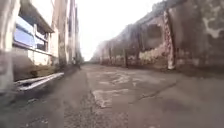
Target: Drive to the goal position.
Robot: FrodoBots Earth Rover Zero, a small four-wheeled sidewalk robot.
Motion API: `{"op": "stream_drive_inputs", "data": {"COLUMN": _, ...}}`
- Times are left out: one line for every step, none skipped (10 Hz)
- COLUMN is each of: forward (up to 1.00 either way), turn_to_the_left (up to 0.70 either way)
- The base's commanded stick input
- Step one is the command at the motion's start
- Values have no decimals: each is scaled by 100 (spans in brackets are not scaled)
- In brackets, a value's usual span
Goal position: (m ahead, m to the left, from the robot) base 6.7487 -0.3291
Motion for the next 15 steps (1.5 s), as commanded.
{"op": "stream_drive_inputs", "data": {"forward": 70, "turn_to_the_left": 0}}
{"op": "stream_drive_inputs", "data": {"forward": 70, "turn_to_the_left": 0}}
{"op": "stream_drive_inputs", "data": {"forward": 70, "turn_to_the_left": 0}}
{"op": "stream_drive_inputs", "data": {"forward": 70, "turn_to_the_left": 0}}
{"op": "stream_drive_inputs", "data": {"forward": 70, "turn_to_the_left": 0}}
{"op": "stream_drive_inputs", "data": {"forward": 70, "turn_to_the_left": 0}}
{"op": "stream_drive_inputs", "data": {"forward": 70, "turn_to_the_left": 0}}
{"op": "stream_drive_inputs", "data": {"forward": 70, "turn_to_the_left": 0}}
{"op": "stream_drive_inputs", "data": {"forward": 70, "turn_to_the_left": 0}}
{"op": "stream_drive_inputs", "data": {"forward": 70, "turn_to_the_left": 0}}
{"op": "stream_drive_inputs", "data": {"forward": 70, "turn_to_the_left": 0}}
{"op": "stream_drive_inputs", "data": {"forward": 70, "turn_to_the_left": 0}}
{"op": "stream_drive_inputs", "data": {"forward": 70, "turn_to_the_left": 0}}
{"op": "stream_drive_inputs", "data": {"forward": 70, "turn_to_the_left": 0}}
{"op": "stream_drive_inputs", "data": {"forward": 70, "turn_to_the_left": 0}}
